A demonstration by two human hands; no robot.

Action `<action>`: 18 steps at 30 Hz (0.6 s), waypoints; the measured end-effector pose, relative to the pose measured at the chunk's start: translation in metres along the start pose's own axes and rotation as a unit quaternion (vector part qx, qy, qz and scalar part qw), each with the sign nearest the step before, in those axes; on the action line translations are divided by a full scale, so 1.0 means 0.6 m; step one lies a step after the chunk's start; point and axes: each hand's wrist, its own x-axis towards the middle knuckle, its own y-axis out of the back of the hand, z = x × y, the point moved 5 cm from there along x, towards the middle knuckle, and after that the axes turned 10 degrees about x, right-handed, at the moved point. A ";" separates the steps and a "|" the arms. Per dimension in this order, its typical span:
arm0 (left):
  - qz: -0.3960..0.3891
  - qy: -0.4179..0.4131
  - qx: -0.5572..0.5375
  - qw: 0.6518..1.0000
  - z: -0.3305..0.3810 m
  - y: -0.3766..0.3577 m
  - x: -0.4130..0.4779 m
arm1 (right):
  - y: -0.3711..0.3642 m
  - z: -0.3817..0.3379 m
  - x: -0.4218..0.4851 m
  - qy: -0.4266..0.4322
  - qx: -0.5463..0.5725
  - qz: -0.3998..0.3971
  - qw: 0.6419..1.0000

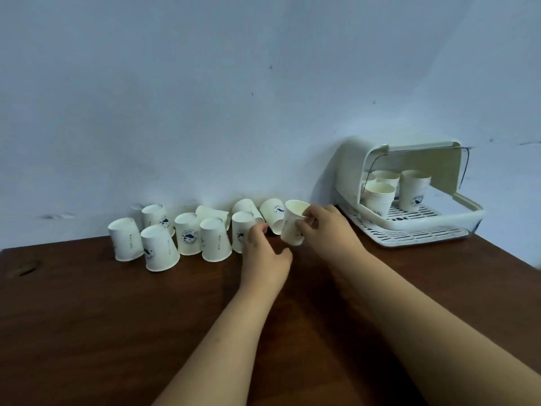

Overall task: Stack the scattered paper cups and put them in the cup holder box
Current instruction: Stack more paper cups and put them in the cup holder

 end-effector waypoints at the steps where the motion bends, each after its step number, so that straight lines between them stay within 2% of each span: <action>1: -0.002 -0.002 0.015 1.000 0.004 0.008 0.002 | 0.005 -0.017 -0.008 0.016 0.014 -0.002 1.000; 8: -0.019 0.003 0.026 0.999 -0.001 0.131 -0.014 | -0.021 -0.109 -0.053 0.029 0.140 -0.126 0.982; 13: -0.008 0.025 0.011 1.000 -0.094 0.217 -0.054 | -0.085 -0.136 -0.045 -0.021 0.163 -0.065 0.984; 18: 0.034 0.067 -0.026 0.997 -0.160 0.236 -0.064 | -0.180 -0.098 -0.025 -0.109 0.141 -0.006 0.984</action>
